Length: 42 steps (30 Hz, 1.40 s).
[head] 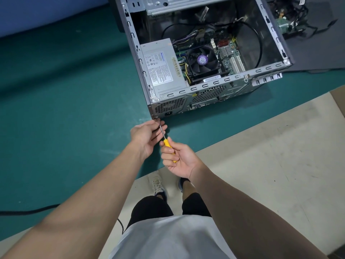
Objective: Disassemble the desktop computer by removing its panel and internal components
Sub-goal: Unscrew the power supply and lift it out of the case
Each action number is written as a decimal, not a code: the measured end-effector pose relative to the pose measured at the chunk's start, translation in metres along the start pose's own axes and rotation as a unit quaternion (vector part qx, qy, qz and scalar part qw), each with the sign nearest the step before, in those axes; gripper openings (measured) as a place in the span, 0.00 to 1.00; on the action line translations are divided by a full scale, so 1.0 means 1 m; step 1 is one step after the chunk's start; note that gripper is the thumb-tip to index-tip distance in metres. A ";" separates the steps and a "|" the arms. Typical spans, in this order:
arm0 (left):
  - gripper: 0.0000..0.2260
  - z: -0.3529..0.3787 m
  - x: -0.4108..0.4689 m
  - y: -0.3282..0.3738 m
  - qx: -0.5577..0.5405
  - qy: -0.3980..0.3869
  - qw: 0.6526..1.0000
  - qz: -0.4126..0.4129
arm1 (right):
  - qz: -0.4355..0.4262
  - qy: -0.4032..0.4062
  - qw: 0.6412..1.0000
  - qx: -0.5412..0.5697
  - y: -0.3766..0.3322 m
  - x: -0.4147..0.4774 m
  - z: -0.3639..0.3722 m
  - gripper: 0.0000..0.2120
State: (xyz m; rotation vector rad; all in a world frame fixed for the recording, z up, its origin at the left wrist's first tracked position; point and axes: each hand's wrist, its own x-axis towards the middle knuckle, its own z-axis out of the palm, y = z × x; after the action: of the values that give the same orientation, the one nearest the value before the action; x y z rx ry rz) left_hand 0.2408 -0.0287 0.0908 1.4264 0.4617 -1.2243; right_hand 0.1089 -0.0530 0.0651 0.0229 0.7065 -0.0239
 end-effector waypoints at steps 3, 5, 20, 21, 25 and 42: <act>0.08 0.002 -0.001 -0.001 0.007 0.015 1.000 0.015 | -0.009 0.007 1.000 -0.016 0.001 0.001 -0.002 0.11; 0.07 0.003 -0.002 -0.002 0.008 0.025 0.999 0.021 | -0.017 0.008 1.000 -0.025 0.003 0.002 -0.002 0.11; 0.05 0.012 -0.004 -0.006 0.034 0.044 0.997 0.053 | -0.196 0.285 0.699 -0.626 0.010 0.004 0.022 0.09; 0.05 0.014 -0.004 -0.006 0.033 0.054 0.997 0.052 | -0.210 0.309 0.638 -0.673 0.013 0.006 0.023 0.08; 0.04 0.019 -0.003 -0.005 0.044 0.079 0.994 0.058 | -0.234 0.349 0.625 -0.658 0.017 0.009 0.029 0.06; 0.07 0.020 0.002 -0.002 0.078 0.083 0.992 0.058 | -0.116 0.273 0.804 -0.516 -0.003 -0.022 0.034 0.09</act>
State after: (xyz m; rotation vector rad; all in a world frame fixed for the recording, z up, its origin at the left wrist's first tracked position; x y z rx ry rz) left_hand 0.2311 -0.0465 0.0920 1.6752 0.3972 -1.0719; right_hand 0.1143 -0.0566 0.1056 -1.1559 1.2238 0.1433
